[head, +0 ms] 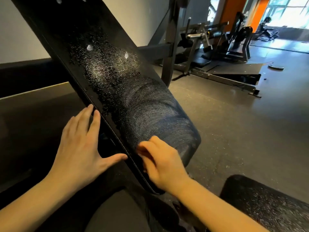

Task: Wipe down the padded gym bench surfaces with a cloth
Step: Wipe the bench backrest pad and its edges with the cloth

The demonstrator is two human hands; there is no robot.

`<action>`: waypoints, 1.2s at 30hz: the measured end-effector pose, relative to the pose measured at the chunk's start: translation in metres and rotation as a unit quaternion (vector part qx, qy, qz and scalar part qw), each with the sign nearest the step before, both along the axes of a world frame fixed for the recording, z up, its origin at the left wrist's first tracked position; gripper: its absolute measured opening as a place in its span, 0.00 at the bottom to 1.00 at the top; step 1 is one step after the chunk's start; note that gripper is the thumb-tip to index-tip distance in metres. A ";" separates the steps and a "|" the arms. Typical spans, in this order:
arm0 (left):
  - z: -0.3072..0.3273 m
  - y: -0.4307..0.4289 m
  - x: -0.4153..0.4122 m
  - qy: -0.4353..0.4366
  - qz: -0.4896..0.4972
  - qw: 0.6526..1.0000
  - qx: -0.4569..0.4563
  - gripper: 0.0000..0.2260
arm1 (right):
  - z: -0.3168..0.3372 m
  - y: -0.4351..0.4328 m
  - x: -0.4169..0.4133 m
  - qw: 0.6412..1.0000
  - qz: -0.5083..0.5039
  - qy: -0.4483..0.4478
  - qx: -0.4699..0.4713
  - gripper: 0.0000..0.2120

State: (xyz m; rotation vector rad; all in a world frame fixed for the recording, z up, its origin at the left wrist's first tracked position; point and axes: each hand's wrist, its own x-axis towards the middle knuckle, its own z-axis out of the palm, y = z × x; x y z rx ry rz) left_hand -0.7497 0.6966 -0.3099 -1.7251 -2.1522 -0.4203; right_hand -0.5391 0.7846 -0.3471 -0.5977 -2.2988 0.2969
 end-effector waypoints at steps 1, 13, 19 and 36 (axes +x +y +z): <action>0.002 -0.002 -0.002 -0.002 -0.003 1.000 0.001 0.59 | -0.001 0.007 0.011 1.000 0.009 -0.006 0.012 0.10; 0.041 0.020 -0.038 -0.071 -0.025 0.991 0.114 0.48 | 0.055 0.047 -0.091 0.998 -0.025 0.058 0.024 0.10; 0.066 0.033 -0.080 -0.036 -0.018 0.996 0.084 0.57 | 0.064 0.145 -0.031 0.982 -0.188 0.023 0.026 0.10; 0.081 0.045 -0.117 0.005 -0.014 0.998 0.055 0.58 | 0.114 0.196 -0.107 0.964 -0.262 0.054 0.004 0.09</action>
